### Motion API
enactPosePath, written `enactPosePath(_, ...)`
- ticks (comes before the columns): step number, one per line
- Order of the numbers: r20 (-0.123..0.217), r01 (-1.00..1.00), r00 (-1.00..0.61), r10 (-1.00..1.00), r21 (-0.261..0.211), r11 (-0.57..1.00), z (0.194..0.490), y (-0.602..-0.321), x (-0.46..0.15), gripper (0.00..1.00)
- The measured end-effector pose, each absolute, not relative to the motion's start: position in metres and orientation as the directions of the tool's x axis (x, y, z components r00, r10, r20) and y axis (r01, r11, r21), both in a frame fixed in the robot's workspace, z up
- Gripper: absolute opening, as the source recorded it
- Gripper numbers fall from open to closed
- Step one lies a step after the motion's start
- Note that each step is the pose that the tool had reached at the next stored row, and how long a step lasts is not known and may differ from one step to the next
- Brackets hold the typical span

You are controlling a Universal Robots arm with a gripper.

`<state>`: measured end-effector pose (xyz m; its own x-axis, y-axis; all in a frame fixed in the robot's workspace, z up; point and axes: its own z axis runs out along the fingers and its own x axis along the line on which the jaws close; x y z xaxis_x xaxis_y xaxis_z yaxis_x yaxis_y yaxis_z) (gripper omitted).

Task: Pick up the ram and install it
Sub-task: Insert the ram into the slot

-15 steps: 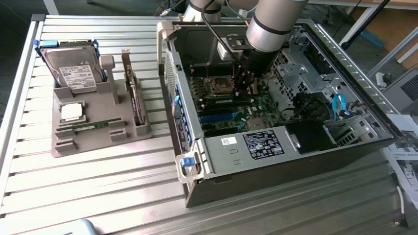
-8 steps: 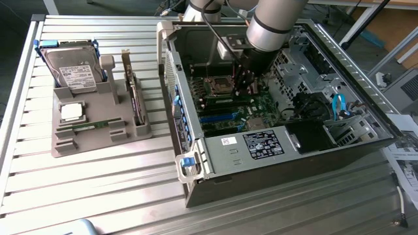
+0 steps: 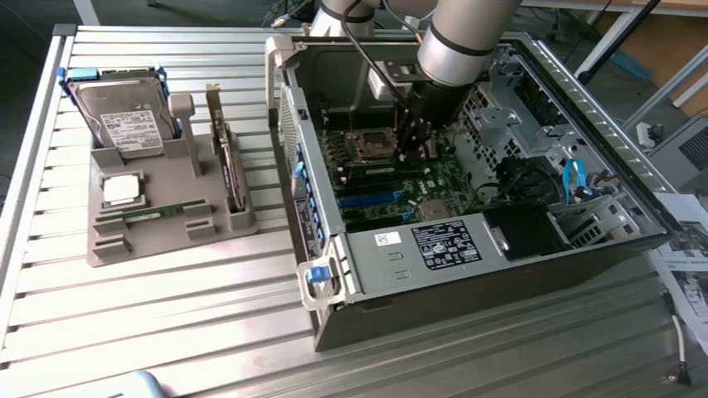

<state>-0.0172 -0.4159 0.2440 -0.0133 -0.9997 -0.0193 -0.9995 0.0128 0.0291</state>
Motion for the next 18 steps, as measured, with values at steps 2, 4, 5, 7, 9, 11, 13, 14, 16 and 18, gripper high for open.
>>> enactPosePath(2,-0.019,-0.999,-0.013,-1.000,0.029,0.013,0.2440,-0.4153,-0.0172,0.12)
enactPosePath(4,-0.019,-0.999,-0.014,-1.000,0.029,0.013,0.2439,-0.4144,-0.0173,0.12)
enactPosePath(5,-0.019,-0.999,-0.013,-1.000,0.029,0.013,0.2439,-0.4140,-0.0172,0.12)
enactPosePath(7,-0.019,-0.999,-0.013,-1.000,0.029,0.013,0.2439,-0.4140,-0.0172,0.12)
enactPosePath(9,-0.020,-1.000,-0.013,-1.000,0.028,0.013,0.2438,-0.4140,-0.0172,0.12)
enactPosePath(11,-0.020,-1.000,-0.013,-1.000,0.027,0.013,0.2438,-0.4140,-0.0172,0.12)
enactPosePath(13,-0.020,-1.000,-0.013,-1.000,0.026,0.012,0.2438,-0.4140,-0.0172,0.12)
enactPosePath(14,-0.020,-1.000,-0.013,-1.000,0.025,0.012,0.2438,-0.4140,-0.0172,0.12)
enactPosePath(16,-0.020,-1.000,-0.013,-1.000,0.025,0.012,0.2439,-0.4140,-0.0172,0.12)
enactPosePath(18,-0.020,-1.000,-0.012,-1.000,0.025,0.011,0.2439,-0.4140,-0.0172,0.12)
